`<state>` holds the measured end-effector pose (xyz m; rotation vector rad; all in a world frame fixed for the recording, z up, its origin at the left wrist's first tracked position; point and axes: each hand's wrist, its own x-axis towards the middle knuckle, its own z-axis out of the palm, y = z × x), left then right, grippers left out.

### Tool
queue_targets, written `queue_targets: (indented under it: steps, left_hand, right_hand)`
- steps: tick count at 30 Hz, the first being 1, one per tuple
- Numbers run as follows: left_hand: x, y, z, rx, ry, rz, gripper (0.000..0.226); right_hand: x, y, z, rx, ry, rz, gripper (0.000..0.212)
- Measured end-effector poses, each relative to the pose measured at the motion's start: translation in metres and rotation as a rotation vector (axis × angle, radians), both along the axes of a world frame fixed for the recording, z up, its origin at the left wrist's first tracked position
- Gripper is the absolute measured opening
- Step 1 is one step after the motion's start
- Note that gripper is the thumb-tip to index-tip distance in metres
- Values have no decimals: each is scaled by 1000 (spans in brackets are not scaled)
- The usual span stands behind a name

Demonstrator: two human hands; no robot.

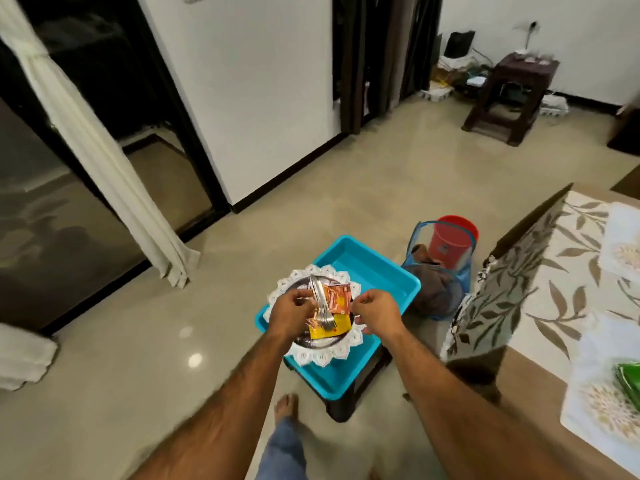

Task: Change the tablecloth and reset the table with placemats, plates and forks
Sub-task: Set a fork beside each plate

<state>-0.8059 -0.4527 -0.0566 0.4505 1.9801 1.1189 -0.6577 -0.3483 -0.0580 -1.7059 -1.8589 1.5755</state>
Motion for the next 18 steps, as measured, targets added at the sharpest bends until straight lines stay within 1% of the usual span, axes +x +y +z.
queue_targets:
  steps: [3,9,11,15,18]
  left_hand:
    - [-39,35,-21,-44,-1,-74,19]
    - [-97,76,-66,-154,-37,-259,18]
    - [-110,92,-85,-184,-31,-308,16]
    - [-125,111,-125,-231,-44,-334,18]
    - [-130,115,-154,-254,-82,-345,24]
  right_hand:
    - [-31,20,-22,19,-110,-38,10]
    - [-88,37,-66,-39,-292,-51,14]
    - [-110,45,-83,-51,-327,-57,8]
    - [-142,59,-119,-32,-414,-9,20]
    - [-160,69,-146,-12,-457,51,26]
